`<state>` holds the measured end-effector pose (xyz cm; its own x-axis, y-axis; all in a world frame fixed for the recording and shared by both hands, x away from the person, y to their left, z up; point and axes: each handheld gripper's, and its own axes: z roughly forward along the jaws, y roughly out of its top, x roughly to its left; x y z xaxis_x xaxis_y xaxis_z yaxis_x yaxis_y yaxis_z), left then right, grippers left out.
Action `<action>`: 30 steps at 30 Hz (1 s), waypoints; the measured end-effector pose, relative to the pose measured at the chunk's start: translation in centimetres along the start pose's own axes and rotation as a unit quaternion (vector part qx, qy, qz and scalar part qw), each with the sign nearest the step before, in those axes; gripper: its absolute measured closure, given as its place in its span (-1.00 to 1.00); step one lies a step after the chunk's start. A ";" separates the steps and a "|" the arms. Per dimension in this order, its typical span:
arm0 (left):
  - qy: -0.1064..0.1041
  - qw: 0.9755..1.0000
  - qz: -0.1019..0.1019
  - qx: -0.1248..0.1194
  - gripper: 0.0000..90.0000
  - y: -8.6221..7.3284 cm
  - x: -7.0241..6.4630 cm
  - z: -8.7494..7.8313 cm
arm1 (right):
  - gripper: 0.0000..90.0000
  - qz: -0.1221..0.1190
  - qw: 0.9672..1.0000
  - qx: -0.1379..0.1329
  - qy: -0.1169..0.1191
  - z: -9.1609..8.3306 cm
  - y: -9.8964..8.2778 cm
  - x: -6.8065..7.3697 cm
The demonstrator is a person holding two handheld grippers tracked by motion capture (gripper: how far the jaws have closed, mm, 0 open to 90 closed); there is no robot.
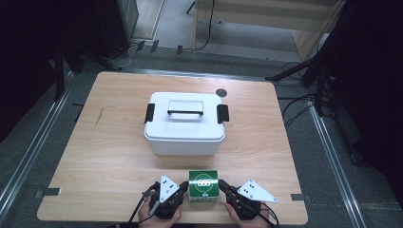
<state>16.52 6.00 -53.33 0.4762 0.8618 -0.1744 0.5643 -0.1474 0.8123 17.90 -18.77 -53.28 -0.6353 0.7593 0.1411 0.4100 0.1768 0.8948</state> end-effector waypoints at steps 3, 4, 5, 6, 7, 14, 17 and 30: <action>0.002 1.000 0.001 -0.001 1.00 0.3 -0.2 0.6 | 1.00 0.001 1.000 0.005 -0.013 0.5 -0.1 -0.6; 0.003 1.000 0.001 -0.002 1.00 0.4 -0.2 0.8 | 1.00 0.008 1.000 0.003 -0.017 0.6 -0.1 -0.6; 0.003 1.000 0.002 -0.004 1.00 0.4 -0.2 0.9 | 1.00 0.005 1.000 0.001 -0.026 0.8 0.1 -0.8; 0.003 1.000 0.002 -0.005 1.00 0.5 -0.3 1.0 | 1.00 0.003 1.000 0.002 -0.029 0.9 0.2 -0.8; 0.003 1.000 0.001 -0.006 1.00 0.5 -0.3 1.1 | 1.00 0.006 1.000 0.001 -0.030 0.9 0.3 -0.9; 0.011 1.000 0.003 -0.005 1.00 0.9 -0.4 1.7 | 1.00 0.013 0.999 -0.004 -0.042 1.1 0.4 -1.2; 0.009 1.000 0.001 -0.005 1.00 1.0 -0.2 1.7 | 1.00 0.014 0.999 -0.006 -0.042 1.1 0.5 -1.3; 0.066 0.998 0.008 -0.020 -0.76 0.4 3.2 -0.7 | -0.76 -0.016 0.993 0.002 -0.115 0.3 0.8 -2.6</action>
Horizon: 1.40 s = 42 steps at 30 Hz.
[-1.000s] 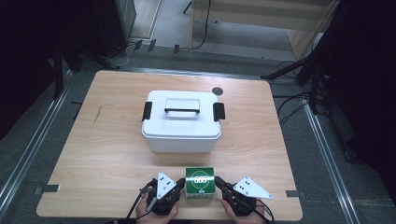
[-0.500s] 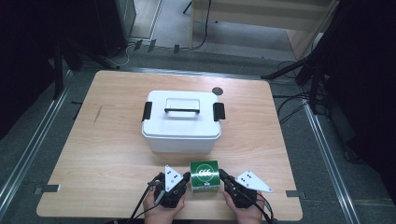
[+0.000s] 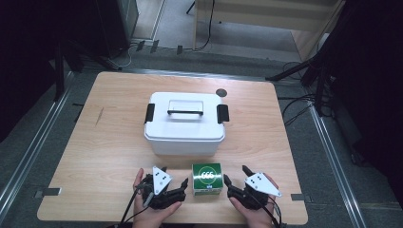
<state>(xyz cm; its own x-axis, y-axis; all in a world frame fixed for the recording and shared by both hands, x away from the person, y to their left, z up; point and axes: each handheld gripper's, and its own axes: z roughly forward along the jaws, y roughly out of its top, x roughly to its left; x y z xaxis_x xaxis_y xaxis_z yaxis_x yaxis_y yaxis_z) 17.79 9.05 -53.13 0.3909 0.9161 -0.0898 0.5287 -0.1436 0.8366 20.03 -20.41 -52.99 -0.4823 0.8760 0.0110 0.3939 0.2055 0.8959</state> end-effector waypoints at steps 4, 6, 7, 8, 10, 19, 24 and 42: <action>0.013 1.000 -0.010 -0.004 -1.00 -0.8 2.0 -1.2 | -1.00 0.005 1.000 0.007 0.008 -0.4 0.1 -0.7; 0.044 0.999 -0.012 -0.003 -1.00 -1.2 2.9 -1.7 | -1.00 0.017 1.000 0.005 0.003 -0.6 0.0 -1.1; 0.057 0.998 -0.013 -0.003 -1.00 -1.3 3.3 -1.9 | -1.00 0.018 1.000 0.004 -0.003 -0.7 0.0 -1.3; 0.060 0.998 -0.014 -0.005 -1.00 -1.4 3.7 -2.1 | -1.00 0.022 1.000 0.002 -0.008 -0.9 0.0 -1.4; 0.077 0.997 -0.025 -0.011 -1.00 -1.6 4.8 -2.7 | -1.00 0.027 1.000 -0.004 -0.014 -1.1 0.1 -1.7; 0.122 0.990 -0.065 -0.021 -1.00 -1.9 10.6 -5.0 | -1.00 0.033 0.999 -0.017 -0.036 -1.5 -0.3 -2.6; 0.144 0.987 -0.070 -0.031 -1.00 -2.3 13.0 -5.9 | -1.00 0.024 0.999 -0.011 -0.046 -1.5 -0.5 -3.3; 0.235 0.967 -0.091 -0.029 -1.00 -3.9 18.8 -6.3 | -0.72 0.001 0.993 -0.039 -0.114 -3.0 1.1 -4.9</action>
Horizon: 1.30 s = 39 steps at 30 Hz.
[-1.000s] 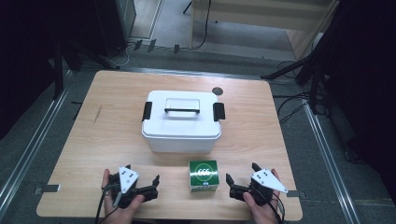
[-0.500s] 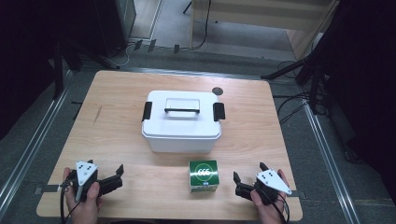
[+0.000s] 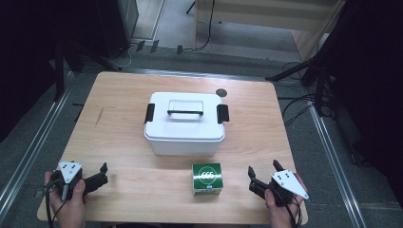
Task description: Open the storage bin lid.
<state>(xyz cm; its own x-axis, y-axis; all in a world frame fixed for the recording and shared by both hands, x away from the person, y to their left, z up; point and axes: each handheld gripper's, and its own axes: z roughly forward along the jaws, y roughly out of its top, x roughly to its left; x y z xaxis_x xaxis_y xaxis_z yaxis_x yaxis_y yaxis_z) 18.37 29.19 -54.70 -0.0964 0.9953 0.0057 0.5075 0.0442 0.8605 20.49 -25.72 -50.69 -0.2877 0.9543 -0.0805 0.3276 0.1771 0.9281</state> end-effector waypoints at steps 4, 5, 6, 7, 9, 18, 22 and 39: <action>-0.004 1.000 -0.020 -0.007 -1.00 0.1 0.6 0.4 | -0.72 -0.022 1.000 0.011 -0.004 0.0 0.6 -1.2; -0.002 1.000 -0.018 -0.005 -1.00 0.0 0.7 0.5 | -0.72 -0.026 1.000 0.012 -0.008 0.0 0.7 -1.5; 0.000 1.000 -0.020 -0.005 -1.00 0.0 0.7 0.6 | -0.72 -0.029 0.999 0.015 -0.014 0.0 0.9 -1.9; 0.000 1.000 -0.022 -0.006 -1.00 0.0 0.8 0.6 | -0.70 -0.032 0.999 0.019 -0.018 0.1 1.1 -2.3; -0.014 0.999 -0.030 -0.009 -1.00 0.0 1.0 0.6 | -0.61 -0.033 0.999 0.022 0.006 0.1 1.4 -3.1; -0.027 0.999 -0.028 -0.006 -1.00 0.0 1.4 0.8 | -0.28 -0.066 0.990 0.041 0.120 0.9 3.8 -5.5; -0.033 0.999 -0.023 0.006 -1.00 0.0 1.4 0.9 | -0.14 -0.089 0.984 0.049 0.145 1.7 5.2 -6.0; -0.029 0.999 -0.029 0.013 -1.00 0.0 2.0 1.1 | -1.00 -0.182 0.933 0.163 0.263 5.4 9.3 -3.5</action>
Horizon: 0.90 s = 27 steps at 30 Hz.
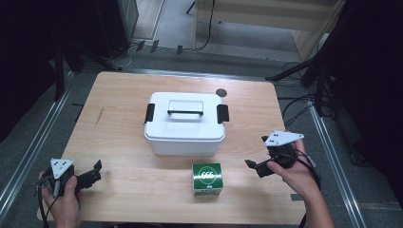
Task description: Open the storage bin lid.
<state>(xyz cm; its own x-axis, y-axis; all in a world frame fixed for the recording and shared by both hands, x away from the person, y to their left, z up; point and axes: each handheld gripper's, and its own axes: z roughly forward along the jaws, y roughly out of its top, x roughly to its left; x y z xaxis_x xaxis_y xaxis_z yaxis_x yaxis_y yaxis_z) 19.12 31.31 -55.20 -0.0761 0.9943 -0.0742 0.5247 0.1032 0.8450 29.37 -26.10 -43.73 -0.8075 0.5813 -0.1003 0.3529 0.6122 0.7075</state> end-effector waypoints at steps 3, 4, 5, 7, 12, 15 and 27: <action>-0.010 1.000 -0.007 0.000 -1.00 0.0 0.2 0.0 | -1.00 -0.011 1.000 0.012 0.012 0.4 1.0 -0.1; -0.012 1.000 -0.009 0.001 -1.00 0.0 0.3 0.0 | -1.00 -0.016 1.000 0.016 0.018 0.6 1.4 -0.2; -0.014 1.000 -0.015 -0.003 -1.00 0.0 0.4 0.0 | -1.00 -0.020 0.999 0.022 0.019 0.7 1.6 -0.3; -0.015 1.000 -0.020 -0.006 -1.00 0.0 0.5 -0.1 | -1.00 -0.027 0.999 0.026 0.026 1.0 2.5 -0.4; -0.007 1.000 -0.011 -0.011 -1.00 -0.1 0.3 -0.2 | -0.82 -0.048 0.997 0.044 0.043 1.4 4.5 -0.7; -0.005 1.000 -0.008 -0.012 -1.00 -0.1 0.2 -0.2 | -0.75 -0.060 0.996 0.054 0.044 1.7 5.6 -0.8; 0.003 1.000 0.007 -0.007 -1.00 -0.1 -0.2 -0.1 | -0.65 -0.090 0.990 0.088 0.068 3.0 9.0 -1.5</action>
<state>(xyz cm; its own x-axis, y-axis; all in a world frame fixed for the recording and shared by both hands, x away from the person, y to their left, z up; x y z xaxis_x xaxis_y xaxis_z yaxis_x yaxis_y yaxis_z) 18.99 31.09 -55.18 -0.0731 0.9956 -0.0595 0.5147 0.0887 0.8528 35.19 -19.83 -39.32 -0.9169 0.3835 -0.1103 0.2642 0.7905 0.5525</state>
